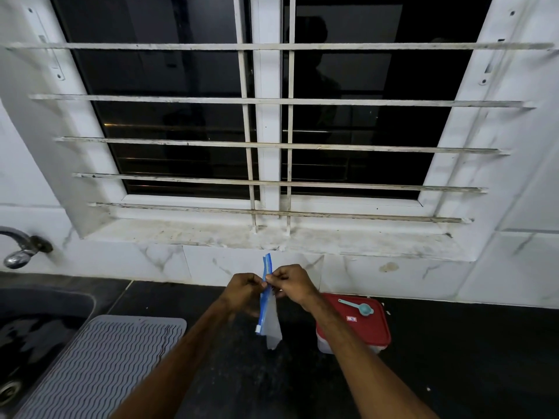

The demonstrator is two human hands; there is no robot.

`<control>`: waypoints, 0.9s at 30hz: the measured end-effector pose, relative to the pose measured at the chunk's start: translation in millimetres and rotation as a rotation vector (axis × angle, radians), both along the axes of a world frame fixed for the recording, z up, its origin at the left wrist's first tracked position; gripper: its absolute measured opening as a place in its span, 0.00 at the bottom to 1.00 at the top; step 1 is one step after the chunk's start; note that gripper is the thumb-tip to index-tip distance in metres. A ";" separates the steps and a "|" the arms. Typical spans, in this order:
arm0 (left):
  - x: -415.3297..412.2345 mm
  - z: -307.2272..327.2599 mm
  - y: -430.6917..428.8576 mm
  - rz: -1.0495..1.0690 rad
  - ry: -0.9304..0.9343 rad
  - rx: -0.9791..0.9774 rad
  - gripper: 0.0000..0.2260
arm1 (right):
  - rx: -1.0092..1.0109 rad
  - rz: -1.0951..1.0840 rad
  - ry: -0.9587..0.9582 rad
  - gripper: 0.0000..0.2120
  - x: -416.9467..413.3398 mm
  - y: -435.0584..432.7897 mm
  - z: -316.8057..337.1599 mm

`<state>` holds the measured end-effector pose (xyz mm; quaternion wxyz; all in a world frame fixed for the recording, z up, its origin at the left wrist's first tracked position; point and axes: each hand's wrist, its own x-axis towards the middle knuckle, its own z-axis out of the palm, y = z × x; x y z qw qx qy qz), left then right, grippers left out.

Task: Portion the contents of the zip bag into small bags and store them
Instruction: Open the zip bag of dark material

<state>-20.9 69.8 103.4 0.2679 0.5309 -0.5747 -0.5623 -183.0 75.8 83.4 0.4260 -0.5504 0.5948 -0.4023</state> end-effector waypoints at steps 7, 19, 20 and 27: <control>-1.6 2.4 1.6 -0.004 -0.069 0.021 0.11 | 0.132 0.024 -0.004 0.09 -3.8 -1.9 8.0; 6.2 -19.4 -9.6 0.228 -0.395 -0.286 0.07 | 0.132 -0.226 0.002 0.14 -3.9 2.0 9.2; 4.8 -20.5 -10.9 0.217 -0.357 -0.249 0.10 | 0.122 -0.217 0.044 0.15 -2.6 2.8 10.0; -14.7 -23.0 -2.8 0.152 -0.169 -0.222 0.06 | 0.036 0.030 0.173 0.14 7.5 4.1 -1.9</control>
